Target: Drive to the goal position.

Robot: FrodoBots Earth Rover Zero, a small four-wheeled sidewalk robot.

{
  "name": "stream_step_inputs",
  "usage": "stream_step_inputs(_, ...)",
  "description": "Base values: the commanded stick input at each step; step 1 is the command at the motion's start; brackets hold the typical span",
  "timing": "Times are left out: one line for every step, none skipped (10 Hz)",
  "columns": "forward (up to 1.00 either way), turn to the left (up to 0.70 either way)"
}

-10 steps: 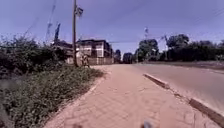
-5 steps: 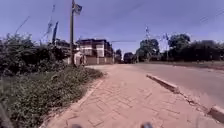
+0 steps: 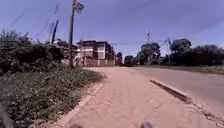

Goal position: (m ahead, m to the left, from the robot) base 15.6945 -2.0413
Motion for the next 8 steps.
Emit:
stream_step_inputs(0.85,-0.29)
stream_step_inputs(0.85,-0.34)
stream_step_inputs(0.85,-0.34)
stream_step_inputs(0.85,0.00)
stream_step_inputs(0.85,0.00)
stream_step_inputs(0.85,0.00)
stream_step_inputs(0.85,0.00)
stream_step_inputs(0.85,-0.02)
